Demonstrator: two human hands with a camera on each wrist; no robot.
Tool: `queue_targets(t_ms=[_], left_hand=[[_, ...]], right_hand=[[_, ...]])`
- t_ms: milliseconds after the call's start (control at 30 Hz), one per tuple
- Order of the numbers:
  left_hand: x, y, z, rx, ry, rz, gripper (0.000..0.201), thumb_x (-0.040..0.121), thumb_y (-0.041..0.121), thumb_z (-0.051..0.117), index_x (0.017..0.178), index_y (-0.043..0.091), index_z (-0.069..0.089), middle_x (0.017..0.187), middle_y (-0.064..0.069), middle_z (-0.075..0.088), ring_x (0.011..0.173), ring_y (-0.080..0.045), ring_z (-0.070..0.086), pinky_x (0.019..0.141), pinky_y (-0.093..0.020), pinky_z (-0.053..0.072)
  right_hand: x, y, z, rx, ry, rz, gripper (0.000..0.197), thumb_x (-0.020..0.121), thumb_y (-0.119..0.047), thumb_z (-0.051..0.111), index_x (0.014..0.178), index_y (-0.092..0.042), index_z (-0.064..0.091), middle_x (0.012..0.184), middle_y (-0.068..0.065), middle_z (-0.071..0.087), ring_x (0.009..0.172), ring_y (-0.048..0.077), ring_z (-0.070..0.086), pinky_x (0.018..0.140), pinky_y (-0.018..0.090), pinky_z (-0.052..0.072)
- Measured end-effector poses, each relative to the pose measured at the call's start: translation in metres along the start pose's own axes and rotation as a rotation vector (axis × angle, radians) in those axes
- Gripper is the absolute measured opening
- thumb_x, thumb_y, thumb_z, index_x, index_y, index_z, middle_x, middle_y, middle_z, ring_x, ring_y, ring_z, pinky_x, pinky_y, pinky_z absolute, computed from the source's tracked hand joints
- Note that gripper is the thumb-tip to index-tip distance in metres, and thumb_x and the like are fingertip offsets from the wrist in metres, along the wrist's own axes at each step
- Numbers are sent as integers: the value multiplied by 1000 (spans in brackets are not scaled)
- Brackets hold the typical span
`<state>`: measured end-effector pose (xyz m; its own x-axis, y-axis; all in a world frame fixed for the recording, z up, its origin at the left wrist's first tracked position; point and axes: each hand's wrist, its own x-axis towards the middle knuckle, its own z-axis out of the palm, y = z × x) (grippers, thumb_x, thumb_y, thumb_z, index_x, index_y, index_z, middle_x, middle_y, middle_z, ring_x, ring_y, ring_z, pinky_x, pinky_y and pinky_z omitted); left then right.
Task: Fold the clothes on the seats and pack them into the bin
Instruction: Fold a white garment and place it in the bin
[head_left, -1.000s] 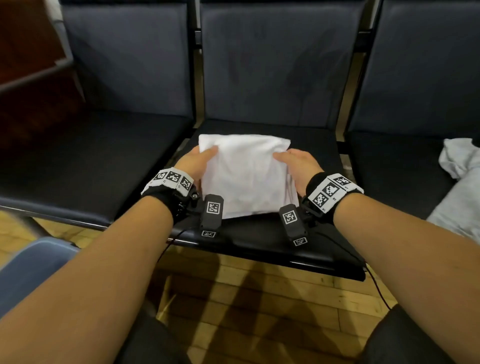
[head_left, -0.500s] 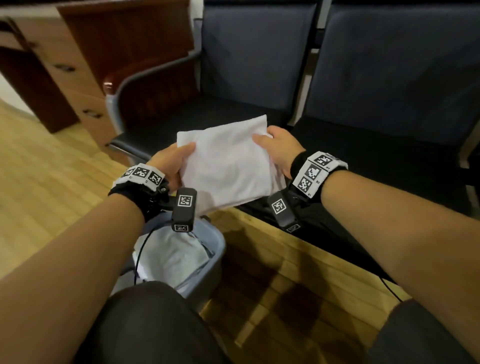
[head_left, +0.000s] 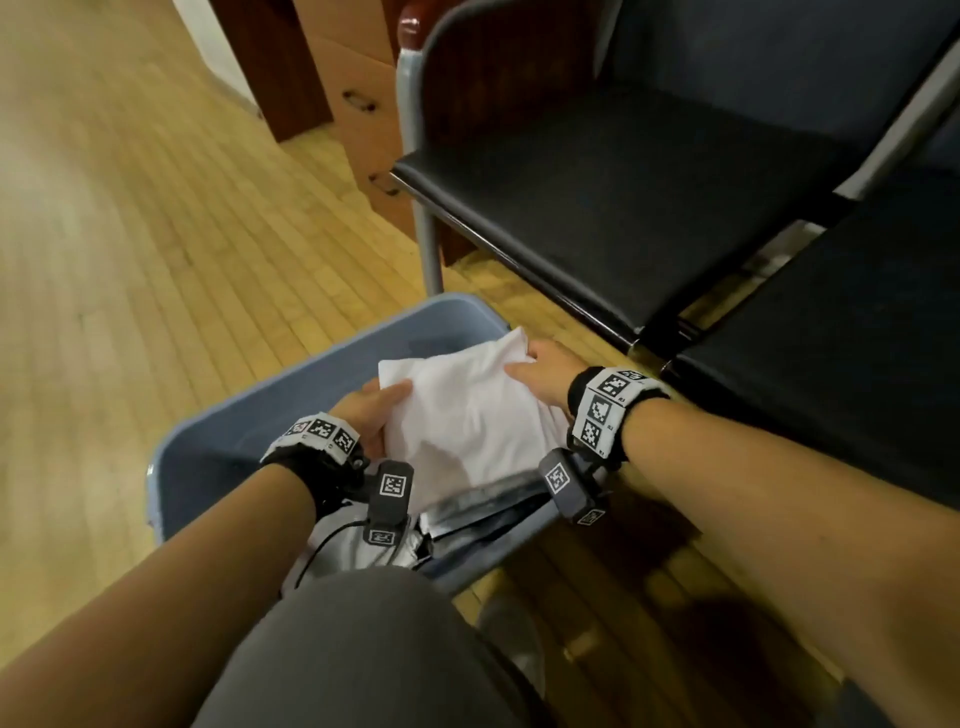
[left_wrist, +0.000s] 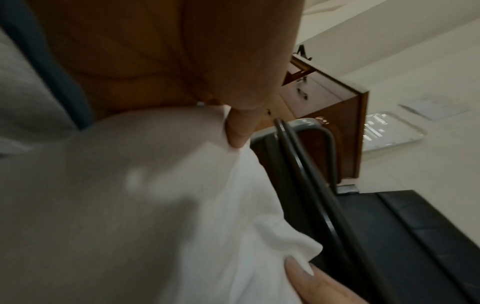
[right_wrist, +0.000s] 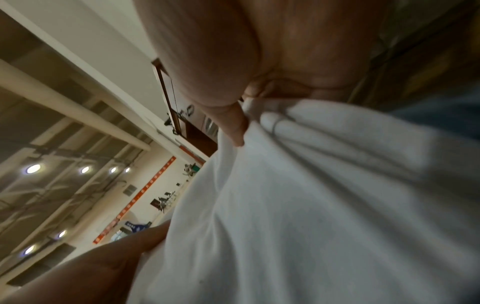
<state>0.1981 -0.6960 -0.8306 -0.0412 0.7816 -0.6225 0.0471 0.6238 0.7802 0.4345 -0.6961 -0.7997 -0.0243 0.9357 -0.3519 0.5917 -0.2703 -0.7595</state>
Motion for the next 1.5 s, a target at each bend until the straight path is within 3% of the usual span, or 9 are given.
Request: queue_targets(t_ms=[167,367,500,633,867,967,1100,1300,1500], left_hand=[[27,-40,-6,-18,16,-89,31,99,22,50,131,20,48,115,-13,61,84,-29,62,66,-44,55],[55,-56,-2,-13,75,-104,31,98,24,53,128,18,51,109,-14,61,78,-28,61,71,-49,54],[63,-51,-5,-25,98,-99,23,97,24,53,119,17,55,94,-10,62,73,-26,61,67,-45,54],[69,-48,-8,23,92,-99,30,94,28,56,118,11,56,97,-15,64,82,-33,63,84,-62,51],[64,-62,-29,-12,60,-182,34,98,43,47,107,12,57,99,-15,66,85,-31,63,76,-41,53],[72,-88,-67,415,160,-226,25,97,31,51,100,8,59,113,-24,65,102,-38,63,85,-39,52],[78,-114,-91,972,331,-318,59,83,38,67,129,5,53,129,-17,57,117,-32,56,97,-37,48],[83,-112,-101,886,620,-468,90,71,46,76,136,9,27,141,-20,25,131,-39,31,109,-45,28],[72,-117,-104,1527,476,32,50,85,23,61,130,16,39,132,-17,34,120,-39,38,98,-46,38]], right_hand=[[38,17,35,-278,-82,119,44,94,-35,55,130,-8,54,132,15,58,119,34,55,101,40,45],[62,14,54,-418,-106,132,40,103,-20,44,137,1,46,141,21,49,129,36,48,103,37,42],[64,1,50,-548,-156,93,27,98,-13,46,121,-4,54,133,21,54,121,35,54,83,31,41],[56,-18,56,-670,-12,-141,46,89,-23,55,132,-11,43,134,18,42,122,38,47,97,42,43],[76,0,105,-831,-531,-166,112,75,-65,69,156,-31,-1,163,11,5,148,33,14,118,47,22],[90,11,117,-860,-525,-125,121,71,-69,70,153,-36,-12,163,13,-8,148,40,10,118,53,20],[103,20,127,-823,-536,-116,120,72,-68,69,152,-37,-16,163,11,-6,147,40,16,116,53,24],[114,28,134,-772,-552,-105,121,73,-66,69,153,-34,-16,163,9,-8,147,36,18,117,51,24],[115,29,133,-747,-562,-95,117,76,-63,69,153,-35,-16,163,7,-8,148,33,16,118,49,21]])
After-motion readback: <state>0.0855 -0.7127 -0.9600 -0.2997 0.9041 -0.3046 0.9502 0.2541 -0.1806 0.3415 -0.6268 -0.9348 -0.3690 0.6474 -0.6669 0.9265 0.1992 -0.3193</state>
